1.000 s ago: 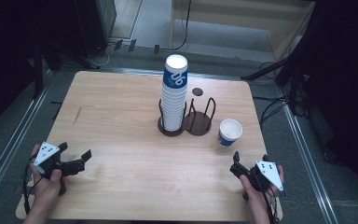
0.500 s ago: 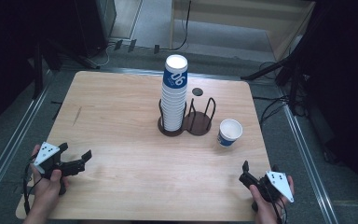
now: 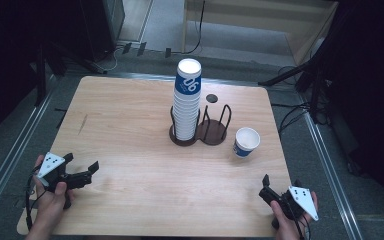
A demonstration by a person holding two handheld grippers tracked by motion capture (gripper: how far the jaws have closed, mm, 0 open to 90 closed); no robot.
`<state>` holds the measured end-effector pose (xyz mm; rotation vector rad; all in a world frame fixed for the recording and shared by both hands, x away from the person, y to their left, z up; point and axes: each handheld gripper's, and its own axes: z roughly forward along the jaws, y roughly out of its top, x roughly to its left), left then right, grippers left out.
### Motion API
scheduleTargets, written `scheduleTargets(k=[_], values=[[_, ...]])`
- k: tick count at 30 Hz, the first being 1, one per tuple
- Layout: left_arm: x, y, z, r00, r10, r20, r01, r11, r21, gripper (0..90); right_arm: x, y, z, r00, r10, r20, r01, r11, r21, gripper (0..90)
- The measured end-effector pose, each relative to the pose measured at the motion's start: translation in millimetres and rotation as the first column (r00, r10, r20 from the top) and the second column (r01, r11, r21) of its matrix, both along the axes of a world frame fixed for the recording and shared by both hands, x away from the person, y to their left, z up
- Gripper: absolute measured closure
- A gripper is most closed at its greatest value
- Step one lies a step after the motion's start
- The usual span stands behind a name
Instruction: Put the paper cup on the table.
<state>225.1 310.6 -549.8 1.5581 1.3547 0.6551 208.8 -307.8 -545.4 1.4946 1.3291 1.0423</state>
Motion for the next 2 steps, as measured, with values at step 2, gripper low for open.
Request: scheduleTargets(k=[2], values=[[0.2, -0.1, 0.1, 1.0, 0.0, -0.002, 0.0, 1.0, 0.001, 0.0, -0.4, 0.7, 0.4, 1.0, 0.002, 0.002, -0.002, 1.0, 0.001, 0.0]])
